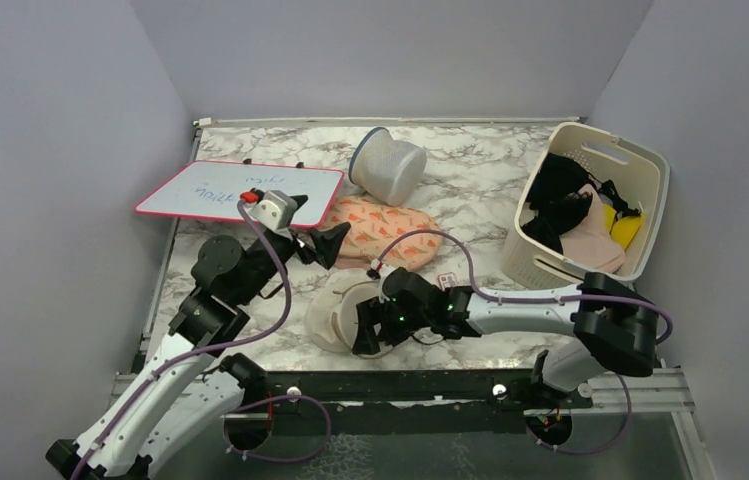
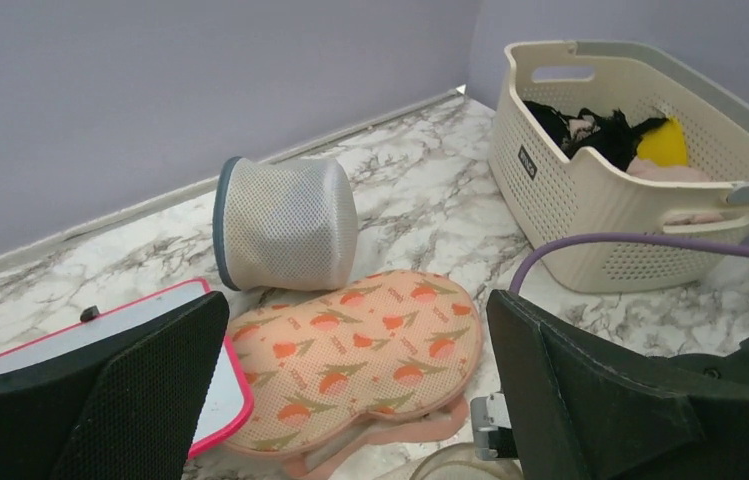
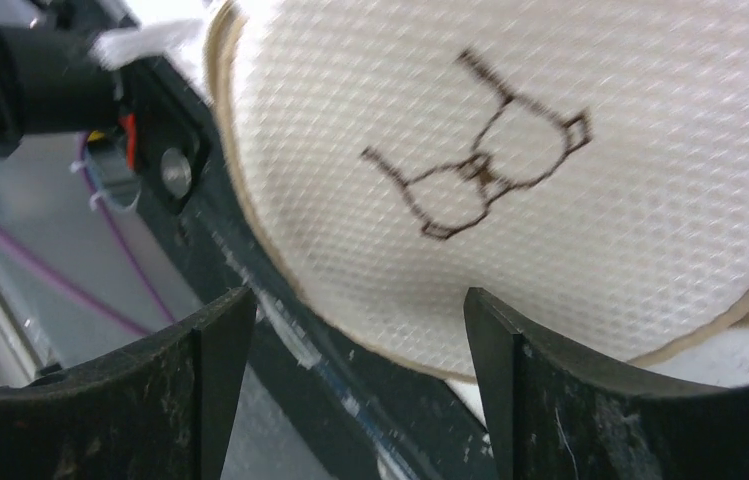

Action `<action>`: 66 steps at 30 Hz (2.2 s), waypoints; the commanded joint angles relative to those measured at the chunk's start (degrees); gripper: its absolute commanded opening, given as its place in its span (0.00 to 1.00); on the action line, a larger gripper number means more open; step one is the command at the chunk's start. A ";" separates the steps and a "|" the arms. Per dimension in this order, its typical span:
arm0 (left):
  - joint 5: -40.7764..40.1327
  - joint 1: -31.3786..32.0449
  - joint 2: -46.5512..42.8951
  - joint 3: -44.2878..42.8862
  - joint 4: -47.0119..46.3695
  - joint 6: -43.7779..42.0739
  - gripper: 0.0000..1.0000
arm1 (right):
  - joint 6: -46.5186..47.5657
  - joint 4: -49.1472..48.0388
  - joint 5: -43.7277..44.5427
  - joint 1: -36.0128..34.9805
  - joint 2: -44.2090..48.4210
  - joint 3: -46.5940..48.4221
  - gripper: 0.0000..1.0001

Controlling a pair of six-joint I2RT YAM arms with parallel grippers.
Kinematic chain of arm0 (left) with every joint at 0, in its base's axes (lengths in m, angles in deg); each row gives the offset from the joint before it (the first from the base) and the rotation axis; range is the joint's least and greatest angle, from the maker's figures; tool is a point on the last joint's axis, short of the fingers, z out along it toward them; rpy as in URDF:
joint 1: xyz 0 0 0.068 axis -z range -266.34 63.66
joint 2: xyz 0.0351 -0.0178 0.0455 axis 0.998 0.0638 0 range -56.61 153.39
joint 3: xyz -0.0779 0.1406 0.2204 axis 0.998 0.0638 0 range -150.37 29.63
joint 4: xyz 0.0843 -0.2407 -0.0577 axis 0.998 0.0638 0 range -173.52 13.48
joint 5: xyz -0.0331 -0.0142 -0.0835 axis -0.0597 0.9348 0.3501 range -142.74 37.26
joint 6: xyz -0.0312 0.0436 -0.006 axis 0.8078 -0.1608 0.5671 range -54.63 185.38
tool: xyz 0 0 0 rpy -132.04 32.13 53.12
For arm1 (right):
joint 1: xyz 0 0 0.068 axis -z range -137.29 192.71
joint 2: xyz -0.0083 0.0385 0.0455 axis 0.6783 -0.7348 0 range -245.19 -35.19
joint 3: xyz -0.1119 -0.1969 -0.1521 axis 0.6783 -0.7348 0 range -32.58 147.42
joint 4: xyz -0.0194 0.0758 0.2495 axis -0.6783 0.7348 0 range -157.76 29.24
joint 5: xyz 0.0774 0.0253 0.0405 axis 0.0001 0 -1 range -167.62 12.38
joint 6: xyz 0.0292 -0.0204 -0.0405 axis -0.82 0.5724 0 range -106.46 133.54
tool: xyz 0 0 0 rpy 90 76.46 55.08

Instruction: Unzip the laundry bag and remove the bra

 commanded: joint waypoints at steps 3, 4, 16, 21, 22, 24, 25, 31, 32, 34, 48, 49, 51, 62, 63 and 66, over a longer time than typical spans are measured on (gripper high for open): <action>-9.65 -0.07 -9.59 6.97 -9.68 2.67 0.99 | -0.20 -7.43 7.51 -0.33 -7.20 4.05 0.75; -11.04 -0.46 -11.09 7.61 -8.65 2.99 0.99 | 0.67 -7.73 7.26 -0.37 -8.79 5.16 0.75; -18.65 -0.88 -23.12 11.59 -7.17 3.40 0.99 | 5.60 -9.54 5.41 -4.22 -37.81 34.88 0.75; -17.67 -0.88 -22.29 11.23 -6.73 2.86 0.99 | 5.30 -11.19 6.50 -5.31 -44.34 44.80 0.76; -17.82 -0.92 -22.12 11.06 -6.46 2.76 0.99 | 5.29 -11.57 6.65 -5.57 -44.88 45.76 0.77; -18.02 -0.92 -22.01 11.15 -6.42 2.70 0.99 | 5.40 -12.09 6.76 -5.99 -45.02 46.68 0.77; -17.99 -0.91 -22.00 11.20 -6.50 2.78 0.99 | 5.43 -11.96 6.88 -6.11 -44.72 46.80 0.78; -18.36 -0.94 -21.25 11.20 -6.32 2.62 0.99 | 7.07 -11.64 11.61 -6.34 -34.25 37.75 0.91; -18.60 -0.89 -20.99 11.20 -6.23 2.61 0.99 | 7.50 -12.24 13.43 -6.35 -31.12 34.42 0.94; -19.06 -0.90 -20.40 11.28 -6.20 2.42 0.99 | 9.31 -12.69 17.13 -6.27 -24.38 27.58 1.00; -21.46 -1.23 -10.36 8.95 -3.59 -0.52 0.99 | 22.03 5.89 23.37 20.23 28.24 1.11 1.00; -22.51 -1.21 -8.89 8.39 -3.29 -0.96 0.99 | 23.42 9.23 24.82 21.76 31.06 3.03 1.00; -23.63 -1.62 -5.11 6.74 -3.32 -1.31 0.99 | 26.56 14.25 29.04 23.36 35.58 7.91 1.00; -15.86 -6.85 13.77 -27.63 7.46 5.80 0.99 | 35.51 24.99 36.94 24.03 48.13 31.95 1.00; -15.48 -6.86 13.05 -29.15 7.05 6.04 0.99 | 36.63 25.99 36.79 24.07 48.20 33.94 1.00; -16.94 -6.86 10.11 -31.54 6.47 6.55 0.99 | 38.48 29.35 36.49 24.07 46.50 39.70 1.00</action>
